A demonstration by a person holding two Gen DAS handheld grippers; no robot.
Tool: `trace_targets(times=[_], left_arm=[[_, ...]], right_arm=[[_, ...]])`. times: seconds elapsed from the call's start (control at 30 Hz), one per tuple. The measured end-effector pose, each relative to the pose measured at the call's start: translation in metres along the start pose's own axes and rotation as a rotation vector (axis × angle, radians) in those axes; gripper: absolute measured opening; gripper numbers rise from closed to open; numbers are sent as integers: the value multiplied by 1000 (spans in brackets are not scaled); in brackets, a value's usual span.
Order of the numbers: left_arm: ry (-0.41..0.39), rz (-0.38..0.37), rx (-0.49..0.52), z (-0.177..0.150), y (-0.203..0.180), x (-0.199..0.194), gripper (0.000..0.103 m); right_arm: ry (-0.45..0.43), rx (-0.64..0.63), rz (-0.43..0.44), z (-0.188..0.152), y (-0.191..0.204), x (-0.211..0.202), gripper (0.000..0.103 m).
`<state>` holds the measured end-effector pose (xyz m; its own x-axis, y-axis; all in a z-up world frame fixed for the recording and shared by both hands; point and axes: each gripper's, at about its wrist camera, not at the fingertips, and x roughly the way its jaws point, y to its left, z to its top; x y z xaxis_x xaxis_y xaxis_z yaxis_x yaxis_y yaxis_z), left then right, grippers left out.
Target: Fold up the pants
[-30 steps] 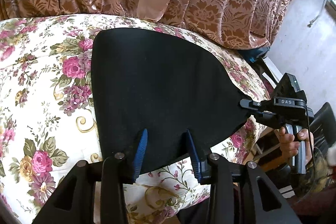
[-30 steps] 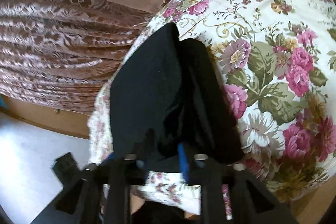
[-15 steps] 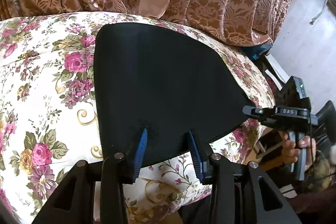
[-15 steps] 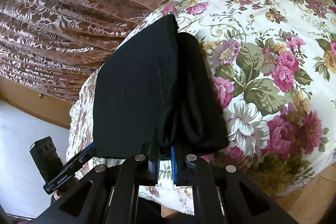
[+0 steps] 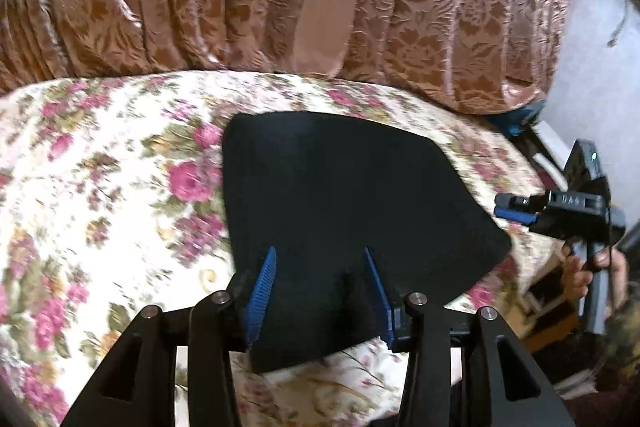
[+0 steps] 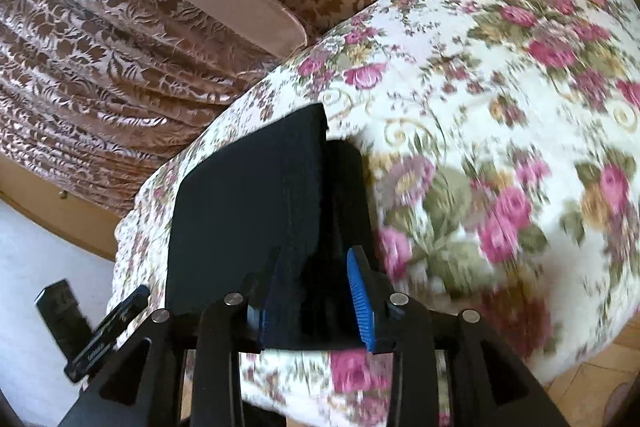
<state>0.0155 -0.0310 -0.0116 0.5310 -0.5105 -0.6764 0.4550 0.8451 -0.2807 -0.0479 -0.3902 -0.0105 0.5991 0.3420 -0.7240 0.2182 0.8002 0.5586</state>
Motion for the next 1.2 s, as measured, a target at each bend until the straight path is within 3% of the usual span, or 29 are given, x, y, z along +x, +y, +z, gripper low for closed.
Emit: trace_targets(times=[0.13, 0.17, 0.3, 0.33, 0.4, 0.47, 0.6, 0.7, 0.97, 1.1, 1.2], left_arm=[[9, 66, 3, 6, 2, 7, 46], [17, 74, 4, 7, 2, 10, 46], [34, 88, 4, 8, 4, 18, 46], [38, 90, 5, 8, 5, 19, 46], [48, 88, 6, 8, 5, 23, 46], [63, 92, 5, 7, 5, 29, 46], [84, 96, 5, 4, 5, 37, 46], [82, 98, 5, 3, 4, 39, 50], [82, 106, 9, 1, 4, 41, 53], [61, 86, -40, 7, 20, 32, 65], [40, 83, -94, 13, 38, 25, 68]], right_arm=[[14, 16, -5, 27, 5, 35, 37], [30, 19, 15, 34, 6, 48, 41], [59, -2, -8, 47, 12, 76, 45], [64, -20, -14, 49, 15, 80, 42], [69, -63, -21, 49, 22, 82, 20], [78, -126, -65, 47, 30, 85, 13], [69, -207, -150, 43, 37, 89, 10], [69, -225, -197, 40, 32, 100, 10], [46, -212, -217, 37, 29, 104, 9], [35, -204, -175, 35, 28, 96, 20], [37, -203, -159, 34, 26, 90, 25]])
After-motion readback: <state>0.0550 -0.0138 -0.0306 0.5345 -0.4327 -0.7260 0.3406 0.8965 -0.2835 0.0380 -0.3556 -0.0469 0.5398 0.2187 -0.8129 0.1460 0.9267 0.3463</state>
